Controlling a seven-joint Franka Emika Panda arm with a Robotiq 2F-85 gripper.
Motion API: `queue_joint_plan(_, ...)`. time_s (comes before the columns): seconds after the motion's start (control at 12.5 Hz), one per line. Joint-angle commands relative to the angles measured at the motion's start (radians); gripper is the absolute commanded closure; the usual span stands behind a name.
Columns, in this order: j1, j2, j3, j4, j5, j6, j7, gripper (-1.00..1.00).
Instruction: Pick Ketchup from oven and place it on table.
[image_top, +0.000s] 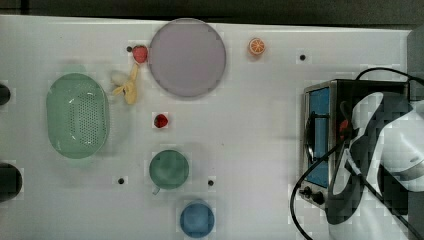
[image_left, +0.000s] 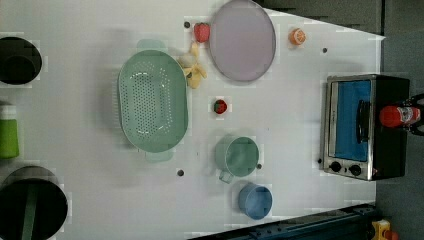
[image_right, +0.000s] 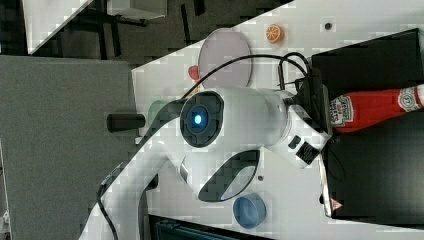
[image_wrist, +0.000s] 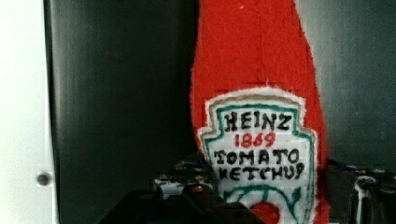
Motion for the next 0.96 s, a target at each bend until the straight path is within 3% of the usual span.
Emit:
queue_joint_plan(0.08,0.004,-0.043,0.001,0.028,0.005,-0.002,0.010,-0.26)
queue_joint_plan(0.32,0.040,-0.117,0.002,0.064,-0.016,-0.043,-0.047,-0.26)
queue_joint_plan(0.56,0.112,-0.213,0.021,0.091,-0.113,-0.114,-0.065,-0.26)
queue_joint_plan(0.96,0.229,-0.356,0.179,0.088,-0.165,-0.366,-0.064,-0.26)
